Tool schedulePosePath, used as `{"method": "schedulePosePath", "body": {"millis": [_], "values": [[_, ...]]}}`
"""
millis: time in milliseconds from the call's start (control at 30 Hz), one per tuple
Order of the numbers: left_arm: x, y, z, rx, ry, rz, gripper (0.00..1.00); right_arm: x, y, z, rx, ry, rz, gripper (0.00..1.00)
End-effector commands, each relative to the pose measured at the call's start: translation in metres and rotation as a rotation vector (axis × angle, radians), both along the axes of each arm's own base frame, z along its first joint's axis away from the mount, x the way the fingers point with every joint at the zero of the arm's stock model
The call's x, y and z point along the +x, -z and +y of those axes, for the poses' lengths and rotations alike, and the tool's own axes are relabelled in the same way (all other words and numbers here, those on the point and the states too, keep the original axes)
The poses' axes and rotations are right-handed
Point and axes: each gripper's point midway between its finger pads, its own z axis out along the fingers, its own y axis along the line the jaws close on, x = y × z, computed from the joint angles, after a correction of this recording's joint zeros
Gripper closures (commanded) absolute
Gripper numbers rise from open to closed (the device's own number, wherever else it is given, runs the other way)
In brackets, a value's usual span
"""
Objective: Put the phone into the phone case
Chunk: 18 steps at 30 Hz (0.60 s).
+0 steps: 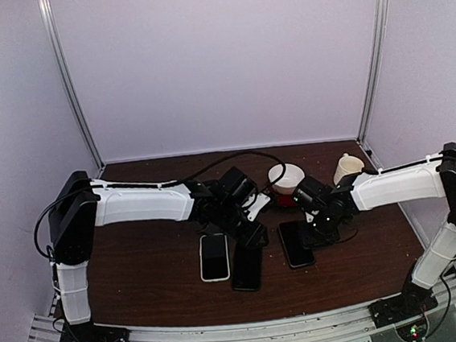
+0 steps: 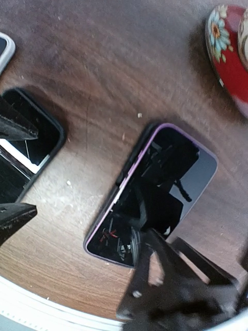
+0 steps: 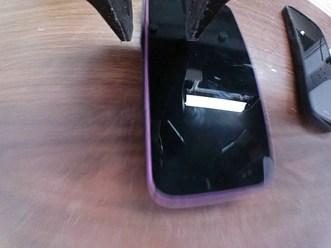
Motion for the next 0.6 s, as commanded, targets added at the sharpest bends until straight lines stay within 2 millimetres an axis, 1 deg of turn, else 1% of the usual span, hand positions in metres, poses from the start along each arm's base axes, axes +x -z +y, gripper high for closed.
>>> {"method": "schedulePosePath", "body": {"millis": [0, 100, 233, 333, 433, 500, 567], "values": [[0.007, -0.004, -0.014, -0.029, -0.016, 0.005, 0.55, -0.004, 0.02, 0.012, 0.031, -0.038, 0.046, 0.67], [0.008, -0.002, -0.014, -0.021, -0.021, 0.007, 0.54, -0.011, 0.033, 0.005, -0.005, -0.024, 0.077, 0.73], [0.011, -0.002, -0.011, -0.003, -0.028, -0.016, 0.54, -0.023, 0.044, -0.005, -0.081, -0.009, 0.093, 0.74], [0.012, -0.002, -0.009, 0.008, -0.025, -0.027, 0.54, -0.035, 0.055, -0.017, -0.177, -0.01, 0.124, 0.75], [0.013, 0.0, -0.009, 0.01, -0.026, -0.032, 0.54, -0.042, 0.064, -0.024, -0.253, -0.02, 0.148, 0.74], [0.013, 0.0, -0.011, 0.005, -0.022, -0.029, 0.54, -0.045, 0.068, -0.029, -0.294, -0.022, 0.167, 0.75], [0.013, 0.0, -0.015, -0.006, -0.018, -0.021, 0.54, -0.043, 0.065, -0.032, -0.329, -0.031, 0.169, 0.75]]}}
